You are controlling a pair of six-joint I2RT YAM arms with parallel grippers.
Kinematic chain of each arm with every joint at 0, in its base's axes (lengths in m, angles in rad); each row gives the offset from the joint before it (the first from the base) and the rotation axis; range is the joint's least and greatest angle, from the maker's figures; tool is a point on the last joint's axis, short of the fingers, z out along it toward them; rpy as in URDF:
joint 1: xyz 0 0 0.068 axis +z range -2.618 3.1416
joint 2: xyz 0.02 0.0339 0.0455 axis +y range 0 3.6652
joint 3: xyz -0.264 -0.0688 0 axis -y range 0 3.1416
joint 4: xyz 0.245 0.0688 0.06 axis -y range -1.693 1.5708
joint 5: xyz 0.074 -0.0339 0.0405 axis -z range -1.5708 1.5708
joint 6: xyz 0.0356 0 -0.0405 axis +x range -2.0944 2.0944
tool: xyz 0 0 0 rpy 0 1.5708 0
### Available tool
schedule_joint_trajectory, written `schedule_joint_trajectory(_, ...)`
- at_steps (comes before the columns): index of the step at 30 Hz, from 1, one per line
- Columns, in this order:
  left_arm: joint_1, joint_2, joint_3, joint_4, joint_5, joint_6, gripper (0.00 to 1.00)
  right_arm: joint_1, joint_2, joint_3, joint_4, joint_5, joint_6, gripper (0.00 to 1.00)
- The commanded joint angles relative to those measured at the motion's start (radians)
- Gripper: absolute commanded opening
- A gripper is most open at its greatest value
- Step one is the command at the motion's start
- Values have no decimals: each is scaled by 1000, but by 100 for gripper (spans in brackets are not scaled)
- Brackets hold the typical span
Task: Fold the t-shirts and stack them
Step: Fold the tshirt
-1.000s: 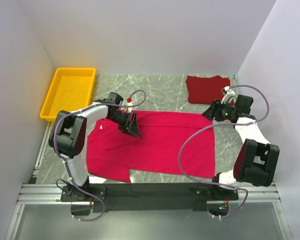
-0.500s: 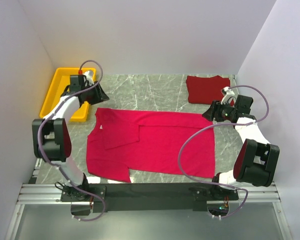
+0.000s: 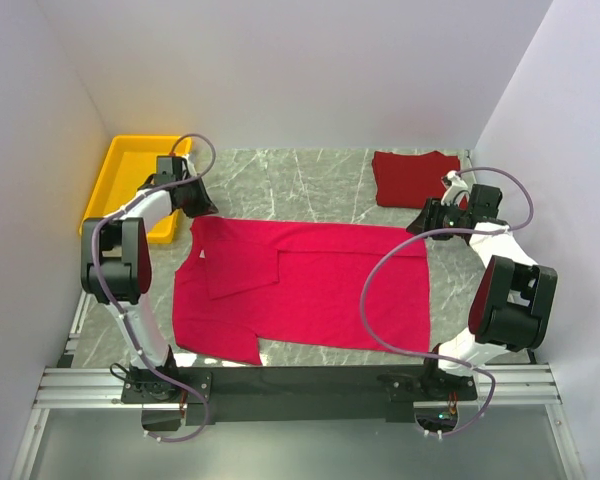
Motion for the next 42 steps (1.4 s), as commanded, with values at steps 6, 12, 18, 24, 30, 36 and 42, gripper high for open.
schedule_joint_trajectory(6, 2, 62, 34, -43, -125, 29, 1, 1, -3, 48, -5, 18, 23, 55)
schedule_joint_trajectory(12, 2, 109, 66, -76, -205, 52, 1, 0, -3, 52, -6, 28, 30, 55)
schedule_joint_trajectory(18, 2, 141, 117, -124, -321, 55, 1, 6, 6, 57, -12, 82, 36, 55)
schedule_joint_trajectory(24, 2, 108, 114, -93, -260, 82, 2, 11, 41, 69, -28, 148, 36, 55)
schedule_joint_trajectory(30, -4, 33, 149, -38, -46, 110, 20, 14, 49, 78, -32, 168, -75, 57)
schedule_joint_trajectory(36, -26, -127, 138, 14, 4, 150, 33, 18, 151, 158, -64, 246, -146, 61)
schedule_joint_trajectory(42, 2, -409, -53, 104, -134, 139, 58, 24, 284, 308, -145, 291, -132, 63)
